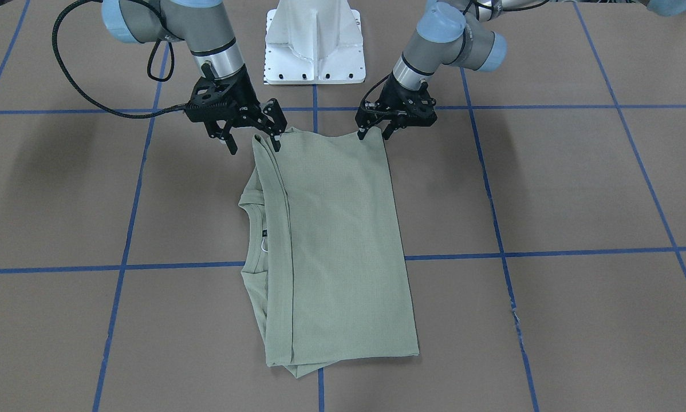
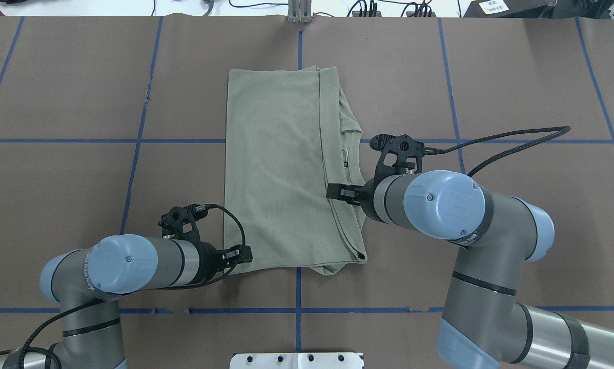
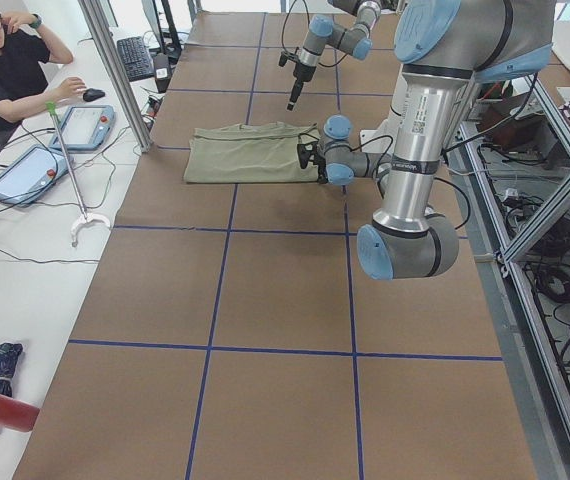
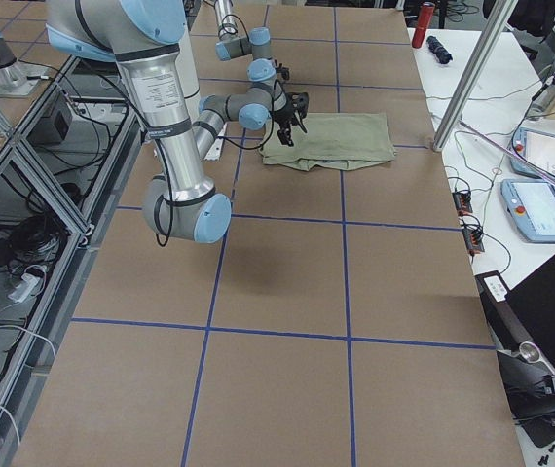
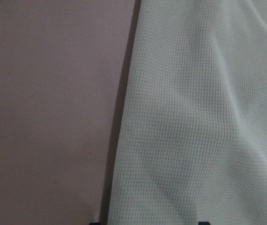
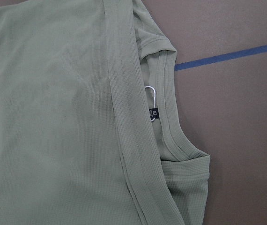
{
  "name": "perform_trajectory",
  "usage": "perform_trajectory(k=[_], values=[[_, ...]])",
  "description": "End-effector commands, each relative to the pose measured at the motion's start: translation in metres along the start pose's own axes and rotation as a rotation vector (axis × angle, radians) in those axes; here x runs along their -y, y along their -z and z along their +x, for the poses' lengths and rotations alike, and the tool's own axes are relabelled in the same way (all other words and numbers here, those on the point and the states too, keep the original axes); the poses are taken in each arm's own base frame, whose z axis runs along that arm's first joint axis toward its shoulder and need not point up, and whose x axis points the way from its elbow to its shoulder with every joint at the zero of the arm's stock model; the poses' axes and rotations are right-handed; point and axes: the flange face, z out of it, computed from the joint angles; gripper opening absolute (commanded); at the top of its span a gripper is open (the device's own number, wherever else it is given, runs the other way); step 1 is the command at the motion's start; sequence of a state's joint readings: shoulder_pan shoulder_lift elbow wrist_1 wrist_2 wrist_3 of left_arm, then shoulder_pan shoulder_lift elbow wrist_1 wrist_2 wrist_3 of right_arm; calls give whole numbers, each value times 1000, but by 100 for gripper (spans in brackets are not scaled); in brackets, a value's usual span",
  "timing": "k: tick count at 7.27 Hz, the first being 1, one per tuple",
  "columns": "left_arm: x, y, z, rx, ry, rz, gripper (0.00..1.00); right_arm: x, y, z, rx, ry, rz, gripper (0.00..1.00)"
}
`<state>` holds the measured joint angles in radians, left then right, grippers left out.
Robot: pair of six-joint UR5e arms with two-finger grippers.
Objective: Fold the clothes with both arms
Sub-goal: 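Lower the left gripper onto the near shirt corner and close it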
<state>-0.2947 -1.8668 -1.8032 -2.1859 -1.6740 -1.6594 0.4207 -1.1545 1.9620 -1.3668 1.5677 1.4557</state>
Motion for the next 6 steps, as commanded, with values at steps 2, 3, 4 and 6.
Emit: perform_trajectory(k=[2, 3, 4, 6], values=[[-5, -2, 3, -3, -5, -5, 48, 0, 0, 0, 0, 0, 0, 100], [-9, -3, 2, -1, -8, -12, 24, -2, -1, -1, 0, 0, -1, 100], [-10, -3, 2, 0, -11, -14, 0, -7, -5, 0, -9, 4, -9, 100], [-12, 5, 9, -20, -21, -18, 0, -18, -9, -5, -30, -208, -25, 100]])
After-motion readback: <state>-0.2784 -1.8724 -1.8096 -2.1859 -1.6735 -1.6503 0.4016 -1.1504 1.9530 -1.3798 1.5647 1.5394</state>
